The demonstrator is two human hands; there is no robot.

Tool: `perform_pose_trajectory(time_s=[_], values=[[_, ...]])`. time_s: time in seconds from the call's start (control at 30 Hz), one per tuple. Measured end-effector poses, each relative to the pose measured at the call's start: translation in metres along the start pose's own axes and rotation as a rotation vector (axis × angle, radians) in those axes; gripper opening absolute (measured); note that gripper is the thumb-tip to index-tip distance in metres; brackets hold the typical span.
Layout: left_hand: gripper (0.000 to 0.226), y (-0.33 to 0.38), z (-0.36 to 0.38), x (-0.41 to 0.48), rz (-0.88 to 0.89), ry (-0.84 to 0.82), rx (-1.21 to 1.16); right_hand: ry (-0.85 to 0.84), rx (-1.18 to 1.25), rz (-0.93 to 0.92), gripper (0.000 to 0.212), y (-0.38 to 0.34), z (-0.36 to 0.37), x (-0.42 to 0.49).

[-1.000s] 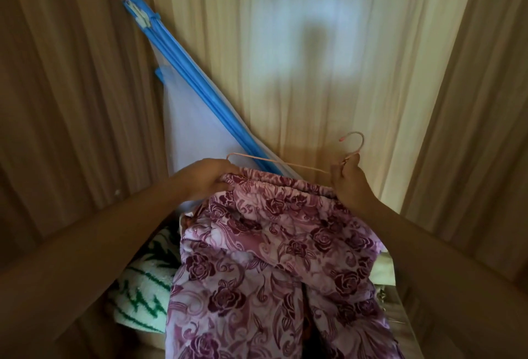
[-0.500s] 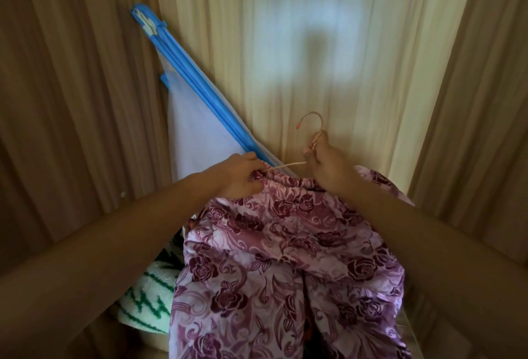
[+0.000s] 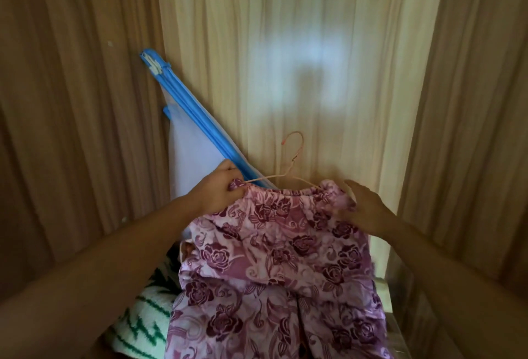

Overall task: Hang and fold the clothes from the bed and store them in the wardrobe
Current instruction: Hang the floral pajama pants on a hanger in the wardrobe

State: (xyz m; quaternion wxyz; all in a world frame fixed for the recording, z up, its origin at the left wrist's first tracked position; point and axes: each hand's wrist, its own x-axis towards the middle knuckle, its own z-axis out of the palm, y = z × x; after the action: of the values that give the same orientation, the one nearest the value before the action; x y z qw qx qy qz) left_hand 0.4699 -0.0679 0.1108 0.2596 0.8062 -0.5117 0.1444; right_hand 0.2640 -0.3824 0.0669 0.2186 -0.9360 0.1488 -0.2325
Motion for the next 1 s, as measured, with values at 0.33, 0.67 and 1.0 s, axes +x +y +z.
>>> perform_pose_trajectory(time_s=[0.33,0.67,1.0], values=[[0.101,0.022,-0.11,-0.021,-0.258,0.04,-0.105,0.269,0.135,-0.069,0.034,-0.069,-0.033,0.032],[0.037,0.047,-0.237,-0.018,-0.212,0.442,0.675,0.424,0.122,-0.227,0.029,-0.184,-0.12,0.087],[0.011,0.099,-0.332,0.025,-0.396,0.622,0.97,0.61,-0.133,-0.122,0.035,-0.267,-0.162,0.147]])
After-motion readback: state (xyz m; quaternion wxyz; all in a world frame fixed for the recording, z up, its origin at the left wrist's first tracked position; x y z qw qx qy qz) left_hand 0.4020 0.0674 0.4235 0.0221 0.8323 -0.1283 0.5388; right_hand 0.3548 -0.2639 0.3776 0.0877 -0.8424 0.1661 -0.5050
